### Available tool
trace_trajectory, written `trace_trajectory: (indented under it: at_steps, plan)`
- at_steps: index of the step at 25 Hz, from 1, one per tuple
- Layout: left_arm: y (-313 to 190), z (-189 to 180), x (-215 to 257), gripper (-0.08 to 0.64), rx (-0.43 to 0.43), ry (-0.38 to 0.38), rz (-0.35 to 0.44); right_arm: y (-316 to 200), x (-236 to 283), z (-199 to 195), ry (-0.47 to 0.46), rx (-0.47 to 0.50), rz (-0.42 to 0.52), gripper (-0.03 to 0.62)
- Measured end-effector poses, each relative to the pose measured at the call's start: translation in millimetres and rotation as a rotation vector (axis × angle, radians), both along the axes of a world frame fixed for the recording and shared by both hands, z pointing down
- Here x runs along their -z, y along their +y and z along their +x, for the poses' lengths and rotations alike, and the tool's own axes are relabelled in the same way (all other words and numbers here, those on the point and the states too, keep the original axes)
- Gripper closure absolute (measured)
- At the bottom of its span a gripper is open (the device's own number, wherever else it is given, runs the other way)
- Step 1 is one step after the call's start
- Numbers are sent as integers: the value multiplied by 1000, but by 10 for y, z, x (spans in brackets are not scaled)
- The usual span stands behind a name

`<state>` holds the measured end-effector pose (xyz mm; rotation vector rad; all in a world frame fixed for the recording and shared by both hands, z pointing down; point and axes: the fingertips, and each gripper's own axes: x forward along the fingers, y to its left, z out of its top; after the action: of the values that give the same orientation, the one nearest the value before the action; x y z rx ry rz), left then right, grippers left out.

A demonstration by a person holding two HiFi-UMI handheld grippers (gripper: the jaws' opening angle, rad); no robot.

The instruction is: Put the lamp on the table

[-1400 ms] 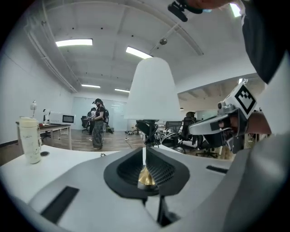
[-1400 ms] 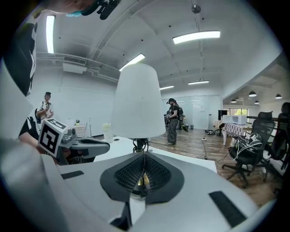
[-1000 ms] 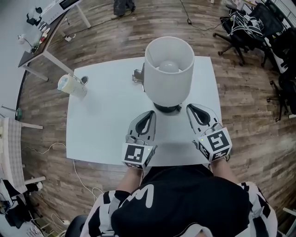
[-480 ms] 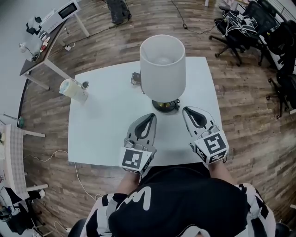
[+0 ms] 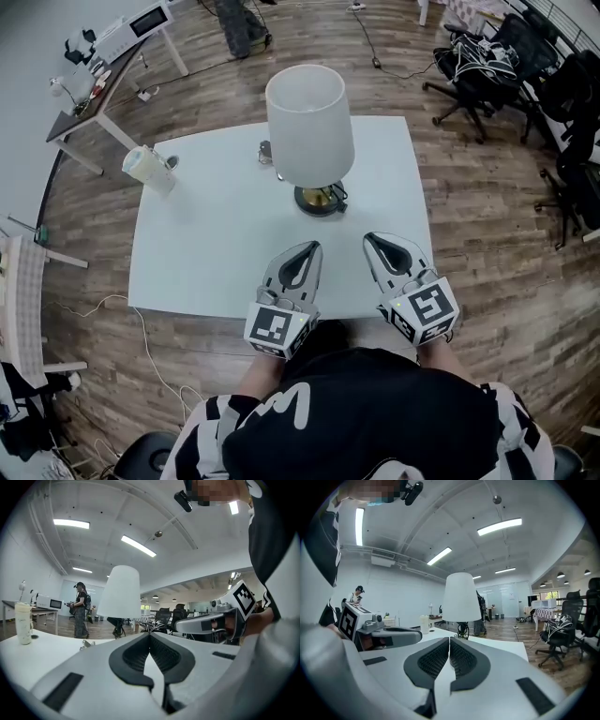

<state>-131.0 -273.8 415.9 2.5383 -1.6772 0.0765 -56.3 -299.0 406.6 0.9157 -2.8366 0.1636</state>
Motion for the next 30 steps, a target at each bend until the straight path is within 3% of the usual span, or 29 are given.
trace_trajectory:
  at_steps: [18,23,30]
  plan:
    - [1458,1106,0,555,92,32,6,1435,-35,1051,9,91,0,572]
    - [1722,1214,63,555,137,33,2,1670,-2,1163,1,113,10,572]
    - [1866,1320,118,555,133,27,33,1880,36,1245,31,133,34,572]
